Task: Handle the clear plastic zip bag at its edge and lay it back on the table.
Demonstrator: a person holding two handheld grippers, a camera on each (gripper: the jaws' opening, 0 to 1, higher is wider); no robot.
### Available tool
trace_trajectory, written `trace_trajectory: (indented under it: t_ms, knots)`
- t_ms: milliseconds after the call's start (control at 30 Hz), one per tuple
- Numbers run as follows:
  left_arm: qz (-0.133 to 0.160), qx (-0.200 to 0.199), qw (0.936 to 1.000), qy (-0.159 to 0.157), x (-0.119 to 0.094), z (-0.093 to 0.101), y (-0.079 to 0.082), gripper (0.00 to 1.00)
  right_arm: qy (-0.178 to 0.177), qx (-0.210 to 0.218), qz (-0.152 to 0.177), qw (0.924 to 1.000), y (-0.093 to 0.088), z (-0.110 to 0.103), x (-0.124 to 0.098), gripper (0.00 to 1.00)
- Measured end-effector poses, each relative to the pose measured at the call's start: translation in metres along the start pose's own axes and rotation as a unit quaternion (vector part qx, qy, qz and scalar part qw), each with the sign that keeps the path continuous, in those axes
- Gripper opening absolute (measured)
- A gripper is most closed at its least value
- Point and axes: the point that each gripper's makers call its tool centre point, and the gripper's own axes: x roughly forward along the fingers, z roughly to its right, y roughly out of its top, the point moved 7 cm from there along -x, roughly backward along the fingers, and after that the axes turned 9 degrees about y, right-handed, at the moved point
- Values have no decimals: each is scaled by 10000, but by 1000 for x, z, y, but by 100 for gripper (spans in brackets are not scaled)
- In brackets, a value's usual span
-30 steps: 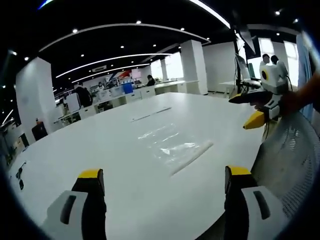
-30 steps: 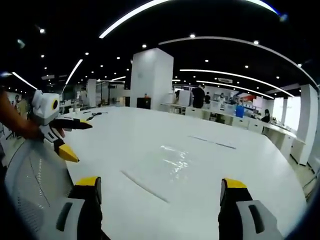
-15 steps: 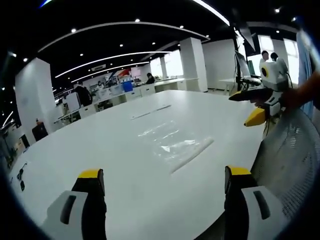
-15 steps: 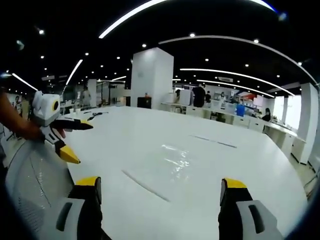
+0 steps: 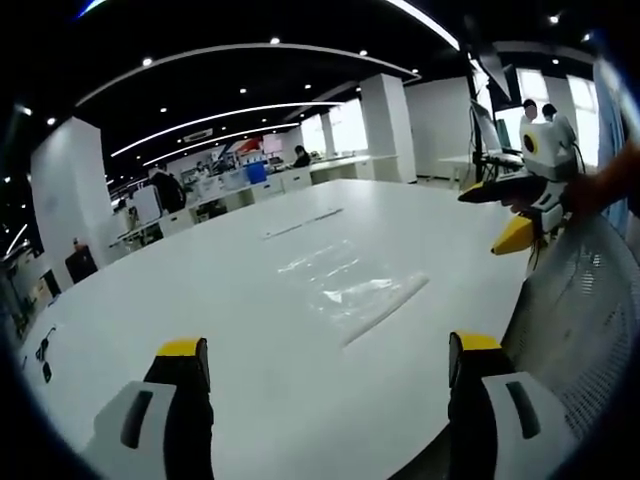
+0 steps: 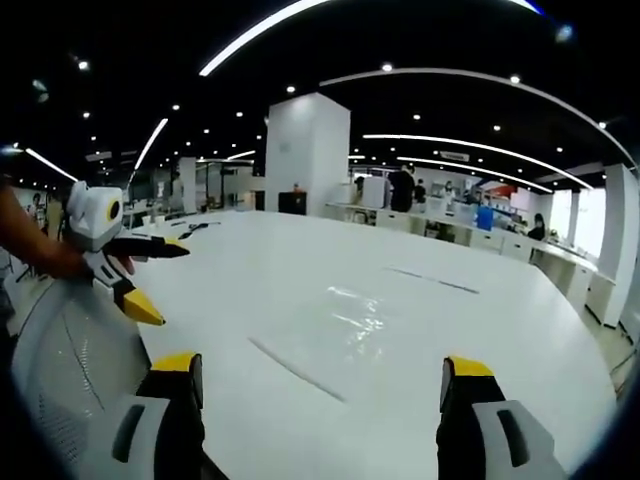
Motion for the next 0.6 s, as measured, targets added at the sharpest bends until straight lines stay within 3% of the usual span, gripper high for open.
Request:
trace_trajectory:
  t_ms: [600]
  knots:
    - [-70,33,10000,-1,0,1,-1,97,-10,-12,-24,10000,-2,2,1,100]
